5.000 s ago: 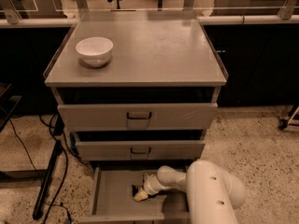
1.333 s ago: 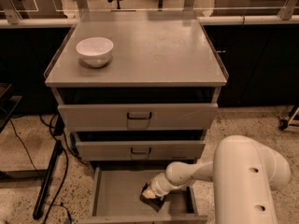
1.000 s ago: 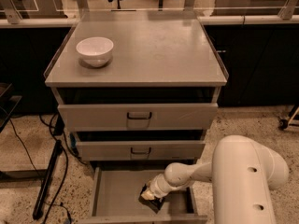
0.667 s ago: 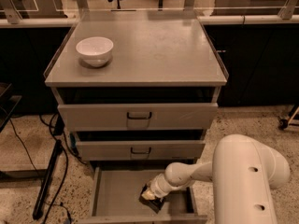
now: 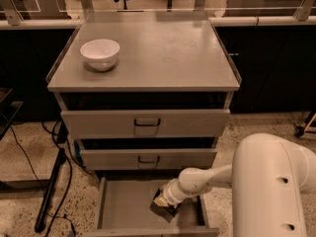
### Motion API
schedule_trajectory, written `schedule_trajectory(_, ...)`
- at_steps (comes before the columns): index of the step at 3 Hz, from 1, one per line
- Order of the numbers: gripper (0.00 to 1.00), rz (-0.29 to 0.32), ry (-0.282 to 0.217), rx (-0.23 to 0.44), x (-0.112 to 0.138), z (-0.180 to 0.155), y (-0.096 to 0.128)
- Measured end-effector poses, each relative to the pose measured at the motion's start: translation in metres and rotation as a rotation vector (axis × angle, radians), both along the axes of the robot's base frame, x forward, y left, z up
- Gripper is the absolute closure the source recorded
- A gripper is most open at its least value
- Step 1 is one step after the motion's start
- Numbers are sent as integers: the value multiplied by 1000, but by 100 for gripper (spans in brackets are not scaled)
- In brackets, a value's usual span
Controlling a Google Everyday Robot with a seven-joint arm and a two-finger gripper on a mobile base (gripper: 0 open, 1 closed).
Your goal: Pick rxbar chocolate from bottom drawer and place on counter
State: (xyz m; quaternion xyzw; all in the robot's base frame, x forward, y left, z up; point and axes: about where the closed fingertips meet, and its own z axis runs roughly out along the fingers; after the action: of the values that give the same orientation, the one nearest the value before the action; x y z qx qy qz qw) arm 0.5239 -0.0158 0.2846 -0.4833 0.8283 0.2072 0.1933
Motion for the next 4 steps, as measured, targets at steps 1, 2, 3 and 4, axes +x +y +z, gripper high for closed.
schedule_trajectory(1,100,-10,-18,22,3,12,-5)
schedule_trajectory(2,100,-20,-49,-2,6,41,-12)
schedule_trajectory(3,100,-22,-134,-70,4,98,-27)
schedule_trajectory(4,100,-22,-133,-70,4,98,-27)
